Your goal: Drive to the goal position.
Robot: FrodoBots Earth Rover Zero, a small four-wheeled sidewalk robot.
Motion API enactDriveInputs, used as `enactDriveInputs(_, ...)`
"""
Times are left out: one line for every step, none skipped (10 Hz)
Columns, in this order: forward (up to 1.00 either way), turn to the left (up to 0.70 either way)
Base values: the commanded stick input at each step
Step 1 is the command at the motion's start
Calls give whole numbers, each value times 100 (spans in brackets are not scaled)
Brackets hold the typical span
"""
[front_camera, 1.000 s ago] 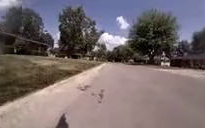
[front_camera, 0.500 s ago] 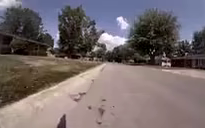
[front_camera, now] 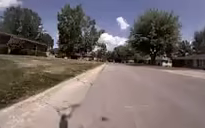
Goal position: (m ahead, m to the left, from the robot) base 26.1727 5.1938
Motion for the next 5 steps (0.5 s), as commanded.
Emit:
enactDriveInputs(100, 0)
enactDriveInputs(100, 0)
enactDriveInputs(100, 0)
enactDriveInputs(100, 0)
enactDriveInputs(100, 0)
